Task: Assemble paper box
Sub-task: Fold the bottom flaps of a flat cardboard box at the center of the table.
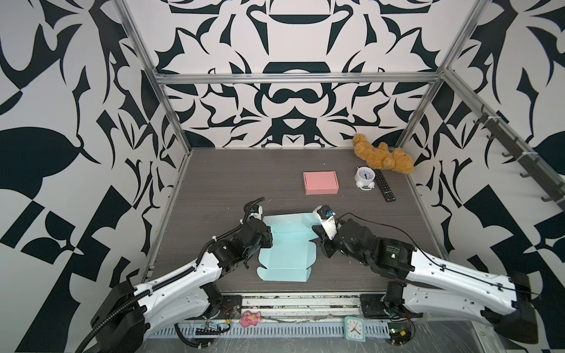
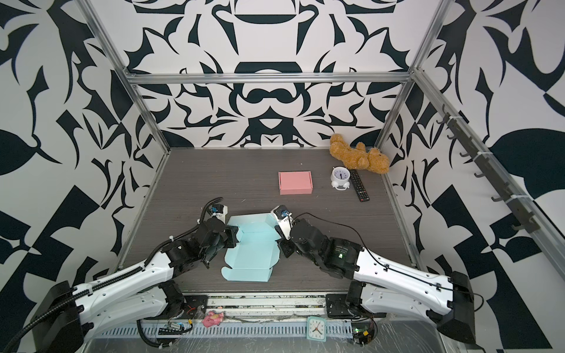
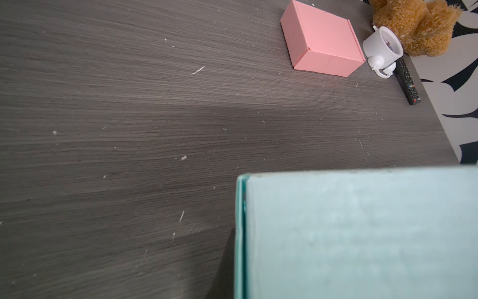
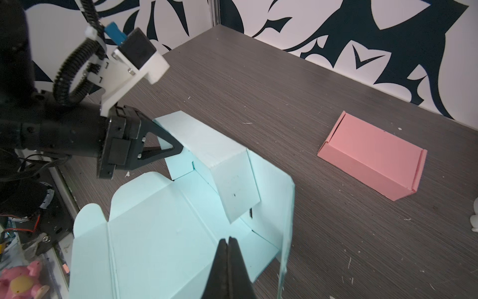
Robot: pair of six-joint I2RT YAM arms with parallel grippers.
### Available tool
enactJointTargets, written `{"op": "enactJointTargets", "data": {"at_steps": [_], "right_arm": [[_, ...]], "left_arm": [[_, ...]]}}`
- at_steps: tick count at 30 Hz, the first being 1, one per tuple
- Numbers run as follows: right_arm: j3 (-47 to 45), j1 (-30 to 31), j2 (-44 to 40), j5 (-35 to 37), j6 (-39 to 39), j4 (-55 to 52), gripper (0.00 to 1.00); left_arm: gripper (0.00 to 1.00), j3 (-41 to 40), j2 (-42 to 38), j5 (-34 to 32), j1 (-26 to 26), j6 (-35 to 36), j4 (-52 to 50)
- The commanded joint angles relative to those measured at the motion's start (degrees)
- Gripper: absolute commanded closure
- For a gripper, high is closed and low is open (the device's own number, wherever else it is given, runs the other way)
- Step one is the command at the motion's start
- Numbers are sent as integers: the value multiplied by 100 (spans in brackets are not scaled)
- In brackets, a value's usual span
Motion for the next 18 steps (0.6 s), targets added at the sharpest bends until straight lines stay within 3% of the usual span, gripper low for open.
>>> {"op": "enactJointTargets", "data": {"at_steps": [1,10,18], "right_arm": [[-337,8,-326,-164,45,669,100],[-957,2,-692,-287,157,1483,100],[-1475,3,-763,-577,612,2498,100]], "left_arm": [[95,-124,-129,720,405,2,115],[95,-296,-564,1719,1270,-75,177],[95,-301,-991,2125,1379,-287,183]]}}
